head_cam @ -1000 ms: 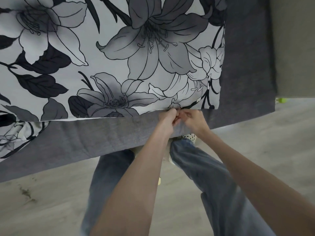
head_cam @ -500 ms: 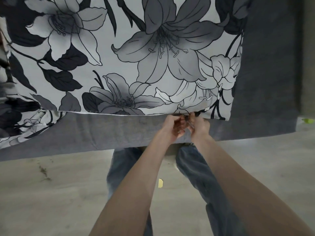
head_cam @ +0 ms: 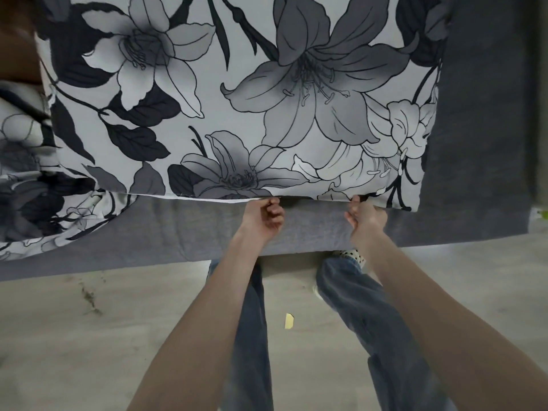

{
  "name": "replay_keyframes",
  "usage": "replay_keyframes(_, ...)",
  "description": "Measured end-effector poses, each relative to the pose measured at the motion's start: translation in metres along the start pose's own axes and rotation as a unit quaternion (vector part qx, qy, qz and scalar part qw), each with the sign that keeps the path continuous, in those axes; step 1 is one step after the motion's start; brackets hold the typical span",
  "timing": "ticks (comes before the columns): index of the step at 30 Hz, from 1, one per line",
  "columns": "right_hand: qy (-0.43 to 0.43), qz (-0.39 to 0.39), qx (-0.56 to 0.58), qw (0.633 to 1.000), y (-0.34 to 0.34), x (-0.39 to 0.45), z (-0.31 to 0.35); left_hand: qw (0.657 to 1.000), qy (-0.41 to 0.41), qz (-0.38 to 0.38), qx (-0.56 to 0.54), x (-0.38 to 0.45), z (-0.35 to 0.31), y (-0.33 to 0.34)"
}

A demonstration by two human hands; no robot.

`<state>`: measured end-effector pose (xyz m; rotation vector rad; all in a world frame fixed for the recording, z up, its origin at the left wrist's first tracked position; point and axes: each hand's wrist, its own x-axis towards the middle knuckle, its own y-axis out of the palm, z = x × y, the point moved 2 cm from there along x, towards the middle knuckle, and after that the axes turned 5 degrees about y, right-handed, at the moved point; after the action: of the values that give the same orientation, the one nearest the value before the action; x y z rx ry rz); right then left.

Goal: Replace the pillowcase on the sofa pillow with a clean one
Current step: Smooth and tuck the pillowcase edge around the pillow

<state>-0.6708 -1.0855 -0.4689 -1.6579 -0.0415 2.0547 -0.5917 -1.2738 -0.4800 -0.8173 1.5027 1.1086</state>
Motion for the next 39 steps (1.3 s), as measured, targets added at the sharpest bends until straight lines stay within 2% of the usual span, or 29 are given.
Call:
replay_keyframes(4, -0.031, 0.006, -0.021, 0.999, 0.005, -0.005, -0.001, 1.000, -0.020, 0.013, 0.020, -0.005, -0.002, 0.000)
replay_keyframes(8, -0.033, -0.019, -0.026, 0.999, 0.018, -0.014, -0.021, 0.998, -0.046, 0.013, 0.036, -0.007, 0.007, 0.003)
replay_keyframes(10, -0.041, 0.024, -0.121, 0.992, 0.032, -0.022, -0.037, 0.994, -0.081, 0.034, 0.060, -0.005, 0.021, 0.010)
replay_keyframes(12, -0.063, 0.082, -0.223, 0.969, 0.047, -0.027, -0.052, 0.987, -0.108, 0.060, 0.099, -0.003, 0.032, 0.019)
replay_keyframes(14, -0.105, 0.088, -0.291, 0.947, 0.055, -0.027, -0.058, 0.980, -0.121, 0.074, 0.139, 0.000, 0.034, 0.021)
replay_keyframes(16, -0.160, 0.065, -0.350, 0.921, 0.060, -0.026, -0.053, 0.969, -0.108, 0.079, 0.207, 0.006, 0.026, 0.013)
replay_keyframes(18, -0.165, 0.065, -0.344, 0.922, 0.067, -0.026, -0.051, 0.946, -0.070, 0.073, 0.309, 0.009, 0.013, 0.004)
replay_keyframes(20, -0.187, 0.064, -0.341, 0.919, 0.076, -0.027, -0.051, 0.919, 0.008, 0.061, 0.390, 0.011, 0.002, -0.001)
replay_keyframes(21, -0.226, 0.048, -0.372, 0.899, 0.078, -0.030, -0.051, 0.910, 0.060, 0.036, 0.409, 0.012, -0.005, -0.004)
replay_keyframes(23, -0.308, 0.028, -0.460, 0.832, 0.076, -0.034, -0.050, 0.902, 0.157, -0.020, 0.402, 0.014, -0.019, -0.012)
replay_keyframes(27, -0.427, 0.014, -0.615, 0.662, 0.056, -0.039, -0.051, 0.877, 0.220, -0.006, 0.426, 0.011, -0.029, -0.016)
replay_keyframes(29, -0.454, -0.001, -0.636, 0.623, 0.053, -0.038, -0.047, 0.845, 0.292, -0.022, 0.447, 0.005, -0.029, -0.012)
replay_keyframes(31, -0.461, -0.018, -0.634, 0.621, 0.053, -0.036, -0.046, 0.824, 0.351, -0.039, 0.442, 0.001, -0.023, -0.014)
replay_keyframes(33, -0.468, -0.024, -0.606, 0.643, 0.050, -0.032, -0.050, 0.842, 0.359, -0.010, 0.403, -0.003, -0.017, -0.016)
replay_keyframes(37, -0.486, -0.024, -0.554, 0.675, 0.048, -0.031, -0.064, 0.919, 0.217, 0.061, 0.324, 0.007, -0.025, 0.006)
replay_keyframes(39, -0.479, -0.024, -0.552, 0.682, 0.060, -0.029, -0.071, 0.946, 0.187, 0.096, 0.245, 0.018, -0.037, 0.020)
